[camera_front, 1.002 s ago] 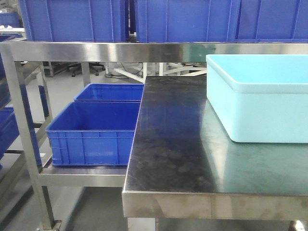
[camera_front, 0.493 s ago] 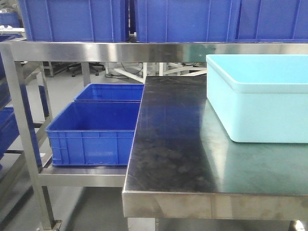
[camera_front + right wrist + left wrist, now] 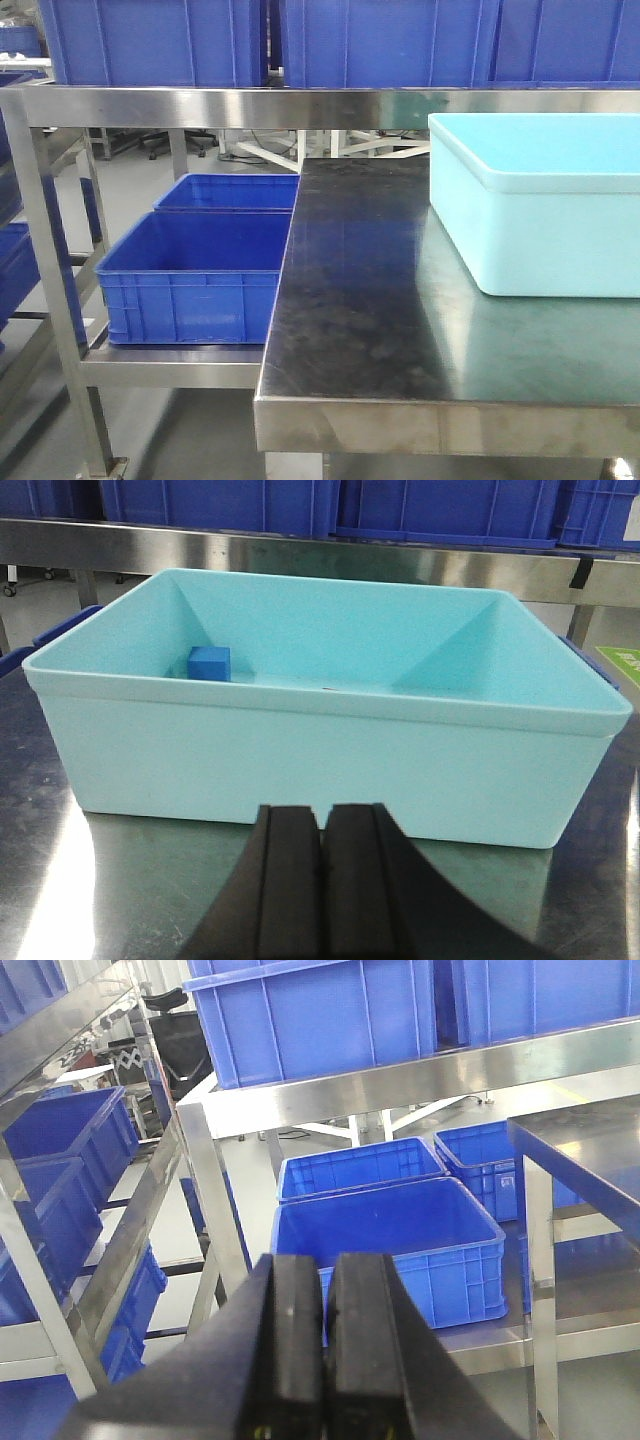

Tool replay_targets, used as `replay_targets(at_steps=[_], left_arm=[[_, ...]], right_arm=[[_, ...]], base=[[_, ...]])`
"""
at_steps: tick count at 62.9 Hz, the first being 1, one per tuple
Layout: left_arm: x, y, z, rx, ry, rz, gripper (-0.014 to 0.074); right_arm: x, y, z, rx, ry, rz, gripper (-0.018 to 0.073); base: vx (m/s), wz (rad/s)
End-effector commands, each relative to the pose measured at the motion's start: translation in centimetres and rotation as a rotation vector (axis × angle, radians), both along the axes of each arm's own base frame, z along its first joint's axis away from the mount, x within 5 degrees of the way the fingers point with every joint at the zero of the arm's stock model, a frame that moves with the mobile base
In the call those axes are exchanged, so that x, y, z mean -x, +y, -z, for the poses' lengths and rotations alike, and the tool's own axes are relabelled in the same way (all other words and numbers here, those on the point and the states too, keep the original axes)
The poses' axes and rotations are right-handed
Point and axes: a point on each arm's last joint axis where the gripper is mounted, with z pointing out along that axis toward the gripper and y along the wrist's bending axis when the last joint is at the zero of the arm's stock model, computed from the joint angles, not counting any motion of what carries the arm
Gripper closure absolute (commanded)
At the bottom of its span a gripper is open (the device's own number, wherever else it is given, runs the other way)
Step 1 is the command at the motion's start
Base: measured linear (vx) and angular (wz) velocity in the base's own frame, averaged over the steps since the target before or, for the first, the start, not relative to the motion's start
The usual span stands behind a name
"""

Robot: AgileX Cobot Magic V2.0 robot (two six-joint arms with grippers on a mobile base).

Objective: Pick red cube and place on left shelf

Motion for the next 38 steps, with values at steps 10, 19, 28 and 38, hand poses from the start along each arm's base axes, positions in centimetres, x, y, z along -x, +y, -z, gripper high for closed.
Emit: replay_targets(at_steps=[10, 19, 28, 38], left_arm=[[-0.12, 0.00, 0.01, 0.013, -0.055, -0.001, 0.0495], [-0.12, 0.00, 0.01, 0.013, -0.055, -0.001, 0.0495], [-0.12, 0.00, 0.01, 0.013, -0.055, -0.001, 0.0495], [-0.12, 0.00, 0.01, 0.013, -0.055, -0.001, 0.0495]], right_arm=[[0.20, 0.04, -1.72, 0.003, -0.125, -0.004, 0.0530], [0.20, 0.04, -1.72, 0.003, -0.125, -0.004, 0.0530], [0.20, 0.04, -1.72, 0.003, -0.125, -0.004, 0.0530], [0.20, 0.04, -1.72, 0.003, -0.125, -0.004, 0.0530]], base=[[0.00, 0.00], [0.00, 0.00], [0.00, 0.00], [0.00, 0.00]])
